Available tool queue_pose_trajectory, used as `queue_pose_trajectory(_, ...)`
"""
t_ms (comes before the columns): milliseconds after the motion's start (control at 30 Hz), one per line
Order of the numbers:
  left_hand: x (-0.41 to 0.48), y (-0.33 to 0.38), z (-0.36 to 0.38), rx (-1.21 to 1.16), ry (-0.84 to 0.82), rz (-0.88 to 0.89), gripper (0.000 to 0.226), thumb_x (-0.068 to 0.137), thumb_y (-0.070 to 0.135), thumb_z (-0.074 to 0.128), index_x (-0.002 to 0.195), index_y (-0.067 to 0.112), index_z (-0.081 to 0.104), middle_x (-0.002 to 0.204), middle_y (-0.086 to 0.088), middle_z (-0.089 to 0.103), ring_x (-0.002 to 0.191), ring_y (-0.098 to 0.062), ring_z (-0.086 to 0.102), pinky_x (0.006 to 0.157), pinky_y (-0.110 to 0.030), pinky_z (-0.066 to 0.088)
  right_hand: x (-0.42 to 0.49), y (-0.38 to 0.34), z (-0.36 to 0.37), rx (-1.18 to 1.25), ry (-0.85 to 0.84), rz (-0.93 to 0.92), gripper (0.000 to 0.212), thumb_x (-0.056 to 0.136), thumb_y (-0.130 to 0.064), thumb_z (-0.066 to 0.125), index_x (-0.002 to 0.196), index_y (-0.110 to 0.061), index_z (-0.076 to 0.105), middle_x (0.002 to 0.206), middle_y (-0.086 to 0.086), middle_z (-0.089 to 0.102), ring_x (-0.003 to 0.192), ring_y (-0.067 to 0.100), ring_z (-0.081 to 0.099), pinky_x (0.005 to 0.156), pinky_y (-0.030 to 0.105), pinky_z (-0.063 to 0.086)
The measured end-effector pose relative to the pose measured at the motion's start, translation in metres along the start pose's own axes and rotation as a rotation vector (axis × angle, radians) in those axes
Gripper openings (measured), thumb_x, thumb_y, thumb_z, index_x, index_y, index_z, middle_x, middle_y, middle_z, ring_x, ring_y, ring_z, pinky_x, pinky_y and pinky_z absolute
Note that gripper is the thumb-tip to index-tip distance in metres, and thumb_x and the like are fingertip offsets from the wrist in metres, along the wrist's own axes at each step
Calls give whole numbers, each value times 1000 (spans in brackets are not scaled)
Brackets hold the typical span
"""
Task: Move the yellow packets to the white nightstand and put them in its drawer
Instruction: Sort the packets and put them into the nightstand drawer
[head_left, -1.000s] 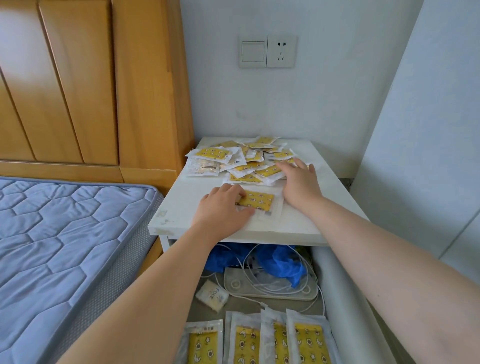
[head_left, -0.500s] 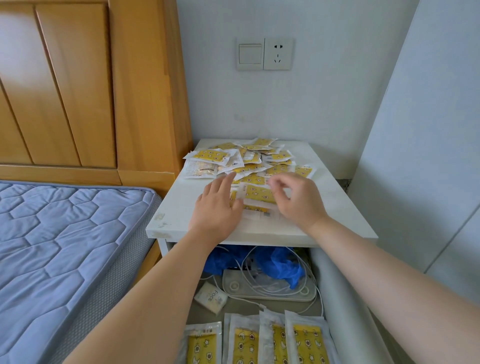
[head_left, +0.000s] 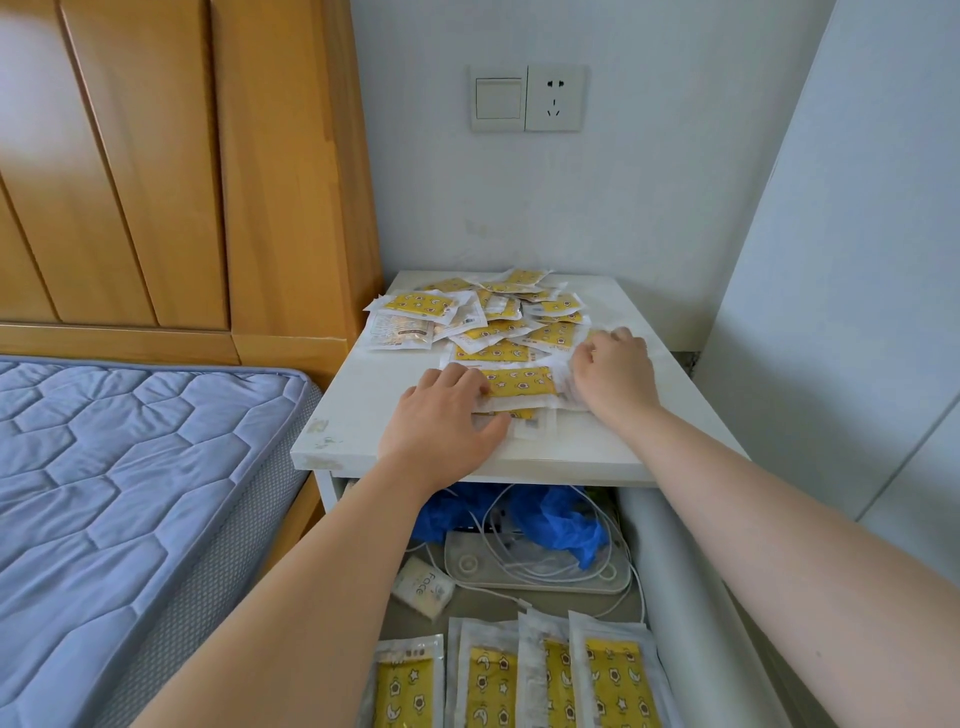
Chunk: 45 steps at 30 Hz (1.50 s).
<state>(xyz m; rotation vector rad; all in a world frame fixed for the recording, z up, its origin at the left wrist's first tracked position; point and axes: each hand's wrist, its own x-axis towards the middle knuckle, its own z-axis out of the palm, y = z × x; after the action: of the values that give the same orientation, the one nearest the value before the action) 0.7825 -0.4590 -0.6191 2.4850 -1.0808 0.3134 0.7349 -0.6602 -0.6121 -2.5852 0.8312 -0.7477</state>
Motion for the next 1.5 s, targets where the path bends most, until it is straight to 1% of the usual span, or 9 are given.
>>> queue_pose_trajectory(67, 0, 1, 0, 16, -24, -2, 48, 91, 54, 42, 135, 32, 41, 135, 9, 42, 126, -16, 36, 103, -32, 31, 4, 1, 1, -57, -151, -19, 42, 101, -33, 28, 132, -17, 51, 147, 9, 34, 137, 29, 27, 111, 45, 23)
queue_pose_trajectory(167, 1, 1, -2, 48, -133, 11, 57, 93, 57, 35, 146, 41, 26, 155, 10, 22, 142, -15, 18, 115, -37, 19, 7, 2, 0, -122, -323, -35, 50, 101, -42, 17, 138, -24, 47, 155, -2, 27, 145, 23, 12, 115, 53, 2)
queue_pose_trajectory(367, 0, 3, -3, 29, -131, 7, 56, 94, 56, 36, 146, 37, 30, 156, 14, 22, 144, -11, 15, 116, -34, 14, -2, 4, -4, 31, 41, -141, 50, 100, -34, 31, 73, -6, 63, 86, 12, 62, 104, 33, 50, 87, 38, 36)
queue_pose_trajectory(533, -1, 4, -4, 29, -92, 3, 53, 94, 54, 38, 143, 33, 35, 154, 13, 27, 141, -11, 19, 114, -33, 19, 3, 6, -4, 26, -133, -56, 41, 101, -28, 24, 118, -17, 60, 146, 2, 43, 139, 24, 27, 116, 46, 6)
queue_pose_trajectory(833, 1, 2, -1, 42, -72, -7, 53, 93, 56, 38, 140, 31, 37, 147, 11, 38, 136, -14, 29, 109, -34, 26, 3, 4, -21, -95, -202, -46, 30, 96, -25, 31, 101, -12, 58, 123, 10, 49, 120, 30, 38, 100, 43, 36)
queue_pose_trajectory(967, 0, 3, -1, 36, -65, -11, 51, 93, 55, 39, 138, 30, 39, 144, 11, 41, 133, -14, 33, 107, -34, 28, 25, 0, -32, -12, -438, -96, 48, 93, -20, 47, 141, -19, 41, 151, 6, 32, 140, 27, 24, 114, 40, 24)
queue_pose_trajectory(1133, -1, 5, -2, 25, -32, -15, 47, 93, 52, 41, 133, 28, 44, 138, 10, 47, 128, -14, 38, 102, -31, 31, 44, -9, -33, -159, -701, -102, 73, 89, -27, 62, 150, -18, 22, 155, 4, 27, 139, 23, 31, 112, 33, 30)
queue_pose_trajectory(1300, -2, 6, -4, 23, -18, -21, 44, 93, 51, 42, 130, 27, 46, 134, 10, 50, 125, -14, 40, 99, -30, 33, 59, -22, -31, -306, -631, -110, 69, 80, -20, 73, 140, -7, 41, 132, 11, 51, 117, 27, 53, 95, 35, 46)
queue_pose_trajectory(1500, -3, 7, -6, 24, -26, -27, 45, 93, 51, 41, 131, 27, 45, 134, 8, 51, 124, -16, 42, 99, -31, 33, 61, -18, -53, -110, -355, -155, 25, 82, -21, 72, 87, 0, 60, 97, 12, 64, 95, 30, 60, 73, 30, 47)
